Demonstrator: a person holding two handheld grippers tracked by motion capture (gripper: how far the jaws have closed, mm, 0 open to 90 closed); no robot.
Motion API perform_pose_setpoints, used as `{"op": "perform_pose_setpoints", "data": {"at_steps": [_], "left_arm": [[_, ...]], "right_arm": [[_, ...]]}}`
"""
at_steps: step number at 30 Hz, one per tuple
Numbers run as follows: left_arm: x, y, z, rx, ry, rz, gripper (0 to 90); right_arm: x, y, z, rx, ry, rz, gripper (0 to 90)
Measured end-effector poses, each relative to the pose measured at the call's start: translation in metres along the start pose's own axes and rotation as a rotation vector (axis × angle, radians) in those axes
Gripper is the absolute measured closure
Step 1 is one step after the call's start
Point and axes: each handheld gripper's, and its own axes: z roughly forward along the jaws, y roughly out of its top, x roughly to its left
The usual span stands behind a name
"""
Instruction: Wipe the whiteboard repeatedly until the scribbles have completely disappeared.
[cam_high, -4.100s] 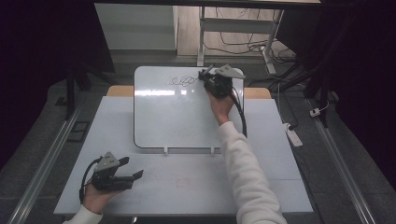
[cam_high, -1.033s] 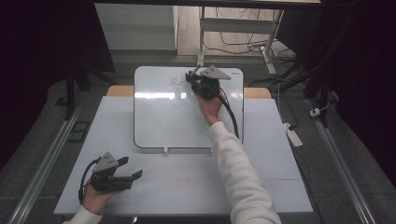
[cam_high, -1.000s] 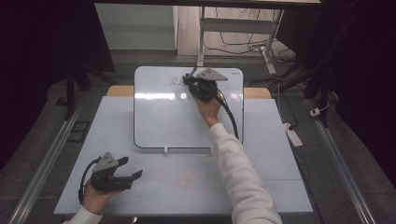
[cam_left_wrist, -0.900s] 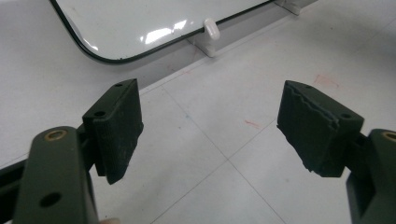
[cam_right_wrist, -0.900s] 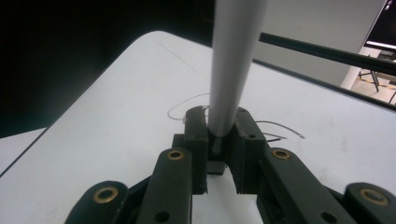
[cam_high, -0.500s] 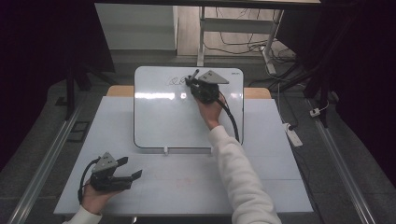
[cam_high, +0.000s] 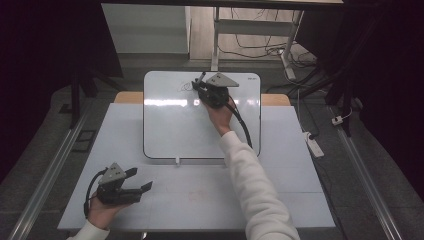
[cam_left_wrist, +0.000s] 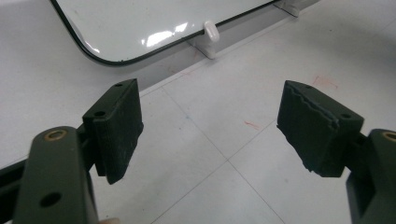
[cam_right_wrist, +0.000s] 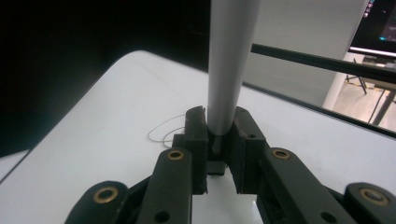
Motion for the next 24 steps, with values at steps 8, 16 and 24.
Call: {"op": "perform_pose_setpoints", "data": {"at_steps": [8, 16, 24], "left_arm": [[0.001, 0.000, -0.002, -0.009, 0.001, -0.004, 22.8], [-0.002, 0.001, -0.002, -0.008, 0.002, 0.003, 22.8], [-0.001, 0.001, 0.000, -0.004, -0.007, 0.005, 22.8]], "right_arm": [[-0.016, 0.004, -0.005, -0.029, -0.070, 0.073, 78.5], [-0.011, 0.004, -0.003, -0.009, -0.043, 0.044, 78.5], [0.014, -0.001, 0.001, 0.046, 0.017, -0.045, 78.5]]}}
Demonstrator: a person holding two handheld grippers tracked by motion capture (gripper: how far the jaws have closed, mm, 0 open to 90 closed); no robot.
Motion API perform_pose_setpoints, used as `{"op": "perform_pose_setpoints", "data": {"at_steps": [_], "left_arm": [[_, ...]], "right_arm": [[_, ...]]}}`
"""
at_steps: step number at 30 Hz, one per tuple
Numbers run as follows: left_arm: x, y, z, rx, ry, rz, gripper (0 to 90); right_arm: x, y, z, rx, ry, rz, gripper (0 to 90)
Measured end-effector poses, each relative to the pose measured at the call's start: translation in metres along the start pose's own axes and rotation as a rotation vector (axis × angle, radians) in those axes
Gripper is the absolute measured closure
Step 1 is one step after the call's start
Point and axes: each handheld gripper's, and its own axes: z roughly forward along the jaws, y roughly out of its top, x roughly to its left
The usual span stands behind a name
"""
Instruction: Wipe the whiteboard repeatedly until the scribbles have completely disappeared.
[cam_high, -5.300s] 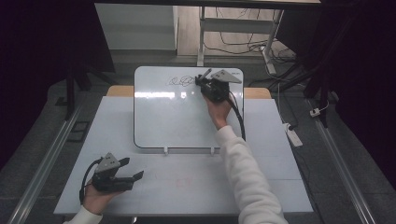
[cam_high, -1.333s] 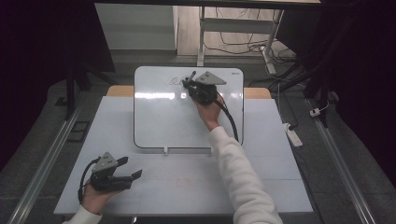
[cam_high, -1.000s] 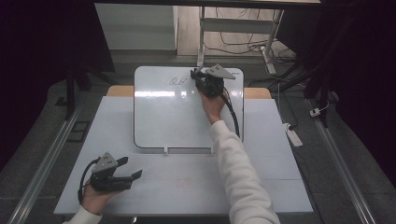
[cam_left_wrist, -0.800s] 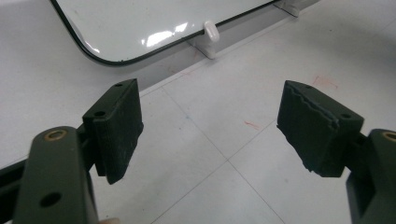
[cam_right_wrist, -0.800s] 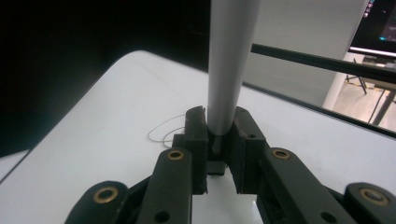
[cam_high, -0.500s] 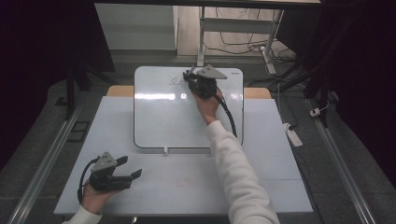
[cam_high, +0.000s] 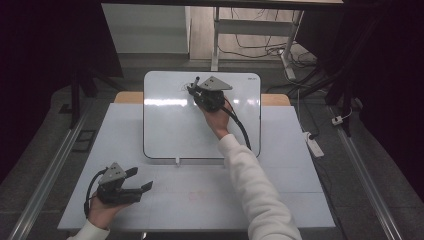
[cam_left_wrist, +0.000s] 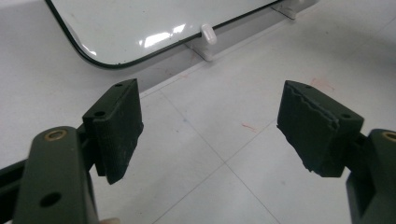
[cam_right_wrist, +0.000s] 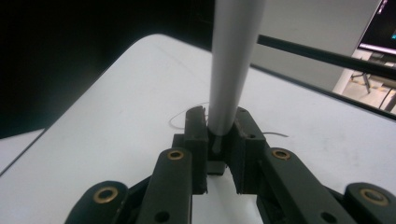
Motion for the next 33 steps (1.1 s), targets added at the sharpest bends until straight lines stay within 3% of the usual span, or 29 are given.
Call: {"op": "perform_pose_setpoints", "data": {"at_steps": [1, 4, 6, 7, 10, 11, 13, 14, 16, 17, 18, 21, 22, 24, 26, 28, 29, 31, 33], "left_arm": [[-0.001, 0.000, 0.000, -0.002, 0.000, 0.002, 22.7], [-0.002, 0.000, -0.003, -0.009, -0.001, -0.001, 22.8], [-0.001, 0.000, -0.004, -0.014, -0.001, -0.004, 22.8], [0.000, 0.000, -0.004, -0.014, -0.001, -0.006, 22.8], [0.001, -0.001, -0.002, -0.007, -0.006, -0.011, 22.8], [0.001, -0.001, -0.001, -0.005, -0.009, -0.012, 22.8], [-0.001, -0.001, -0.002, -0.004, -0.008, -0.007, 22.8], [-0.001, -0.001, -0.002, -0.007, -0.007, -0.008, 22.8], [-0.001, -0.001, -0.003, -0.010, -0.008, -0.008, 22.8], [-0.001, -0.001, -0.003, -0.011, -0.009, -0.010, 22.8], [0.000, -0.001, -0.002, -0.010, -0.010, -0.010, 22.8], [0.000, 0.000, 0.000, -0.001, -0.013, -0.013, 22.7], [0.000, 0.000, 0.000, 0.000, -0.015, -0.009, 22.7], [-0.002, 0.000, 0.000, -0.001, -0.015, -0.007, 22.8], [-0.002, 0.000, -0.001, -0.003, -0.015, -0.007, 22.7], [-0.002, 0.000, -0.002, -0.006, -0.013, -0.009, 22.7], [-0.001, 0.000, -0.001, -0.008, -0.014, -0.014, 22.7], [0.000, 0.000, -0.001, -0.007, -0.016, -0.016, 22.8], [0.000, 0.000, 0.001, -0.002, -0.017, -0.014, 22.7]], "right_arm": [[-0.005, 0.001, 0.000, -0.013, -0.009, 0.026, 78.5], [-0.027, 0.005, -0.004, -0.077, -0.099, 0.131, 78.5], [-0.028, 0.007, -0.003, -0.082, -0.115, 0.145, 78.5], [-0.024, 0.006, -0.002, -0.075, -0.105, 0.122, 78.5], [-0.003, 0.004, 0.006, -0.021, -0.012, 0.031, 78.5], [0.000, 0.004, 0.006, -0.014, -0.009, 0.001, 78.5], [-0.008, 0.006, 0.005, -0.031, -0.026, 0.023, 78.5], [-0.016, 0.007, 0.003, -0.049, -0.071, 0.044, 78.5], [-0.028, 0.008, 0.000, -0.078, -0.093, 0.114, 78.5], [-0.027, 0.008, 0.000, -0.075, -0.088, 0.122, 78.5], [-0.021, 0.008, 0.001, -0.054, -0.069, 0.085, 78.5], [-0.003, 0.003, 0.005, 0.005, 0.044, 0.049, 78.5], [0.000, 0.002, 0.006, 0.010, 0.050, 0.042, 78.5], [-0.003, 0.003, 0.007, 0.005, 0.046, 0.045, 78.5], [-0.010, 0.006, 0.008, -0.033, -0.012, 0.082, 78.5], [-0.014, 0.009, 0.009, -0.061, -0.037, 0.127, 78.5], [-0.011, 0.009, 0.010, -0.055, -0.037, 0.121, 78.5], [0.005, 0.007, 0.016, -0.014, 0.011, 0.032, 78.5], [0.012, 0.008, 0.018, -0.002, 0.017, -0.015, 78.5]]}}
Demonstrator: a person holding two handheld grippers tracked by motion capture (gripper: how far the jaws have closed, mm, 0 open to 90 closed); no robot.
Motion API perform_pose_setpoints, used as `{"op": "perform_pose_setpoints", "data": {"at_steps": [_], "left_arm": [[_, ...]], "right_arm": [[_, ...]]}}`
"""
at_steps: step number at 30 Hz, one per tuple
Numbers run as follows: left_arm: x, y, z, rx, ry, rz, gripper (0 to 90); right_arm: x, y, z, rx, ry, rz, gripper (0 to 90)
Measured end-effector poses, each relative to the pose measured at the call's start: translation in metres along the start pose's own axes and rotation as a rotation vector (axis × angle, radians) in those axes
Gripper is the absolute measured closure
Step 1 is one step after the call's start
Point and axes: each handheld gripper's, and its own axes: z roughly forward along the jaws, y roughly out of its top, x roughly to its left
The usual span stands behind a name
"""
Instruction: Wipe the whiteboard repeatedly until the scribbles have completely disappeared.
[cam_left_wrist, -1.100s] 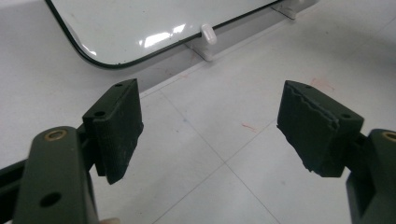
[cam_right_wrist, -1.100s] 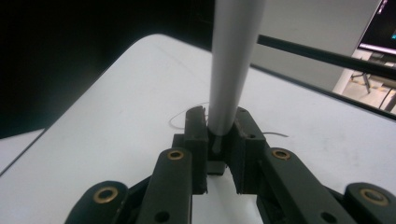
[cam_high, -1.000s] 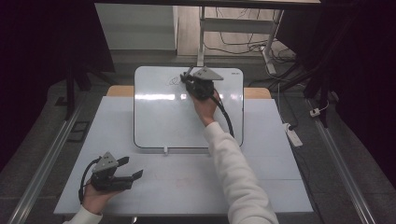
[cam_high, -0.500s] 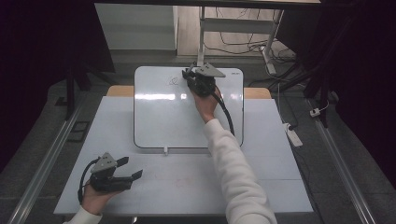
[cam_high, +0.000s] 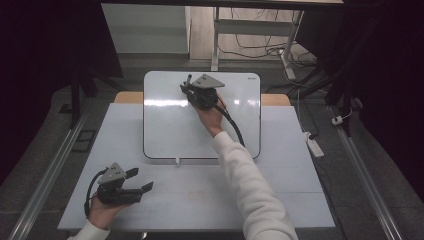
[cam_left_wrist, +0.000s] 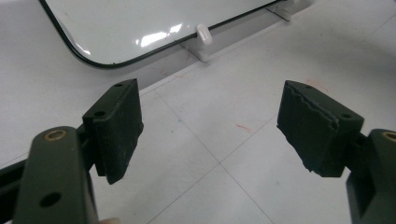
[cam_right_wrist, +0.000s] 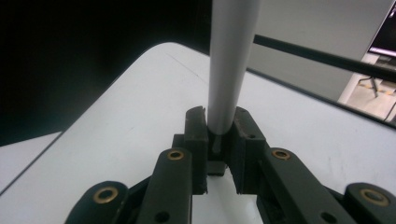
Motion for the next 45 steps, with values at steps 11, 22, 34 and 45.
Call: {"op": "perform_pose_setpoints", "data": {"at_steps": [11, 22, 34, 45], "left_arm": [[0.000, 0.000, 0.000, -0.002, -0.003, 0.000, 22.8], [0.000, 0.000, 0.000, -0.004, -0.006, 0.004, 22.8], [0.001, 0.000, -0.001, -0.005, -0.007, -0.002, 22.8], [0.002, -0.001, 0.000, -0.003, -0.002, 0.000, 22.7]], "right_arm": [[0.002, 0.001, 0.005, -0.003, 0.023, 0.029, 78.5], [0.004, 0.000, 0.007, -0.009, 0.031, 0.051, 78.5], [0.001, 0.004, 0.015, -0.047, 0.003, 0.062, 78.5], [0.010, 0.004, 0.016, -0.032, -0.007, 0.007, 78.5]]}}
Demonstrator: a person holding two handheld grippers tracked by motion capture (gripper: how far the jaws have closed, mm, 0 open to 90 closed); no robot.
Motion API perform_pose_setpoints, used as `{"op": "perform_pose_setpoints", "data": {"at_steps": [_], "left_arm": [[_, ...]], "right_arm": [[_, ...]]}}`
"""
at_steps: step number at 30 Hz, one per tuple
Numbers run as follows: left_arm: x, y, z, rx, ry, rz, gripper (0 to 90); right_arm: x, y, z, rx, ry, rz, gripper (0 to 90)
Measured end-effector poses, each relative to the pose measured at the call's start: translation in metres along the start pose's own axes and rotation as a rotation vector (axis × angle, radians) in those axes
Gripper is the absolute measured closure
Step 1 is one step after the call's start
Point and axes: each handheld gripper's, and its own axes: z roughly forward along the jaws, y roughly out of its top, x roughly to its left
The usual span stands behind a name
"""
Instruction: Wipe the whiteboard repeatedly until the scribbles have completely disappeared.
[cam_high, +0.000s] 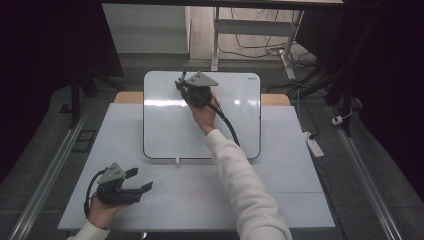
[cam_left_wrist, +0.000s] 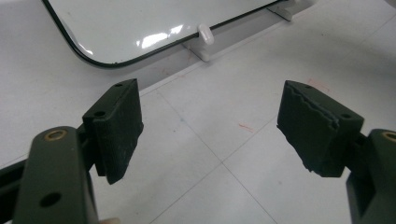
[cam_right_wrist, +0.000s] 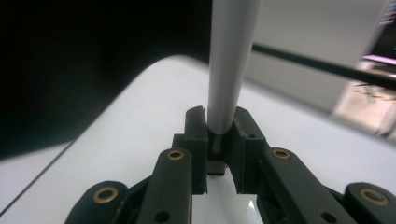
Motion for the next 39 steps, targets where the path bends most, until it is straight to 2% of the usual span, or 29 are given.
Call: {"op": "perform_pose_setpoints", "data": {"at_steps": [2, 4, 6, 8, 9, 13, 14, 17, 18, 20, 22, 25, 26, 29, 32, 37, 39], "left_arm": [[-0.001, 0.000, 0.000, 0.001, 0.000, 0.004, 22.7], [-0.002, 0.000, -0.001, 0.002, 0.007, 0.011, 22.7], [-0.003, 0.000, -0.002, 0.001, 0.015, 0.017, 22.7], [-0.002, 0.000, -0.003, -0.003, 0.016, 0.016, 22.8], [-0.002, 0.000, -0.003, -0.003, 0.015, 0.014, 22.7], [-0.003, 0.000, -0.002, -0.002, 0.014, 0.017, 22.7], [-0.003, 0.000, -0.003, -0.003, 0.015, 0.017, 22.8], [-0.002, 0.000, -0.003, -0.006, 0.017, 0.016, 22.7], [-0.002, 0.000, -0.003, -0.006, 0.017, 0.014, 22.7], [-0.002, 0.000, -0.002, -0.002, 0.016, 0.014, 22.8], [-0.002, 0.000, -0.001, 0.000, 0.017, 0.015, 22.7], [-0.001, 0.000, -0.001, -0.001, 0.014, 0.010, 22.8], [-0.001, 0.000, 0.000, 0.000, 0.014, 0.009, 22.8], [-0.001, 0.000, 0.002, 0.002, 0.013, 0.013, 22.8], [-0.001, 0.000, 0.003, 0.002, 0.014, 0.016, 22.8], [-0.001, 0.001, 0.004, -0.009, 0.029, 0.018, 23.1], [-0.002, 0.001, 0.005, -0.010, 0.034, 0.021, 23.1]], "right_arm": [[0.008, -0.003, 0.000, 0.024, 0.042, -0.018, 78.5], [0.004, -0.003, -0.002, 0.024, 0.042, 0.000, 78.5], [-0.005, -0.001, -0.007, 0.011, -0.014, 0.023, 78.5], [-0.013, -0.002, -0.012, -0.005, -0.044, 0.064, 78.5], [-0.013, -0.002, -0.014, -0.009, -0.051, 0.059, 78.5], [-0.007, -0.006, -0.017, 0.020, -0.013, 0.012, 78.5], [-0.010, -0.006, -0.019, 0.020, -0.008, 0.024, 78.5], [-0.022, -0.009, -0.027, -0.001, -0.048, 0.073, 78.5], [-0.022, -0.010, -0.029, -0.004, -0.041, 0.081, 78.5], [-0.018, -0.011, -0.031, 0.014, -0.027, 0.051, 78.5], [-0.015, -0.013, -0.033, 0.048, 0.012, 0.035, 78.5], [-0.019, -0.015, -0.043, 0.064, 0.018, 0.074, 78.5], [-0.021, -0.016, -0.048, 0.070, 0.012, 0.085, 78.5], [-0.019, -0.020, -0.066, 0.069, 0.038, 0.085, 78.5], [-0.014, -0.023, -0.085, 0.074, 0.078, 0.076, 78.5], [-0.006, -0.032, -0.120, 0.090, 0.148, 0.115, 78.5], [-0.002, -0.036, -0.130, 0.102, 0.169, 0.113, 78.5]]}}
